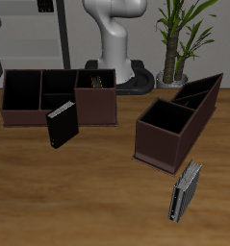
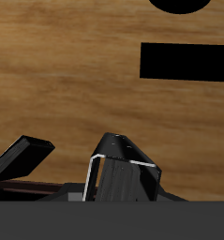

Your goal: Place the orange book into the back desk caddy's right compartment and place the right striped book into the back desk caddy's left compartment and place the black book into the back desk caddy's left compartment

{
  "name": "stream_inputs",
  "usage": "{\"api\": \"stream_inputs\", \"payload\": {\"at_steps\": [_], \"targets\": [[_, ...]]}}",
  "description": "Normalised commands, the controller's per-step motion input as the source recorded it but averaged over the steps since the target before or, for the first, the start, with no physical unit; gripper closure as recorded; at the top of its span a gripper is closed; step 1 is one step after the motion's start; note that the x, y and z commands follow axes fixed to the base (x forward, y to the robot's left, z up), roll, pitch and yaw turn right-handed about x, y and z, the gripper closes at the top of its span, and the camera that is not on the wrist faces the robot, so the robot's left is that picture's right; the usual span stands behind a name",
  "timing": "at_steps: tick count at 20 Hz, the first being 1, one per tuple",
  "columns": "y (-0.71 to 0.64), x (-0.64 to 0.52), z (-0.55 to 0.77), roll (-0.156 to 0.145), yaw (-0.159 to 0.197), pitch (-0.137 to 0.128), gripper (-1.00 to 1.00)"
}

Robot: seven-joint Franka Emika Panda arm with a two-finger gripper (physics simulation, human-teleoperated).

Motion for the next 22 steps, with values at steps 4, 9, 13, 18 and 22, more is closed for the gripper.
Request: {"api": "stream_inputs", "payload": {"at_steps": [4,9,13,18,22], "targets": [[-0.55,-0.64,-0.25,-0.076,0.017,0.005,1.0],[-0.29,-0.37,-0.18,-0.031,0.009,0.022,1.0],[-0.19,-0.52,-0.37,-0.004,0.002,0.034,1.0],[0.05,-0.29,-0.25,0.005,-0.008,0.018,1.0],[0.22,-0.22,-0.05,-0.013,-0.109,-0.007,1.0]]}}
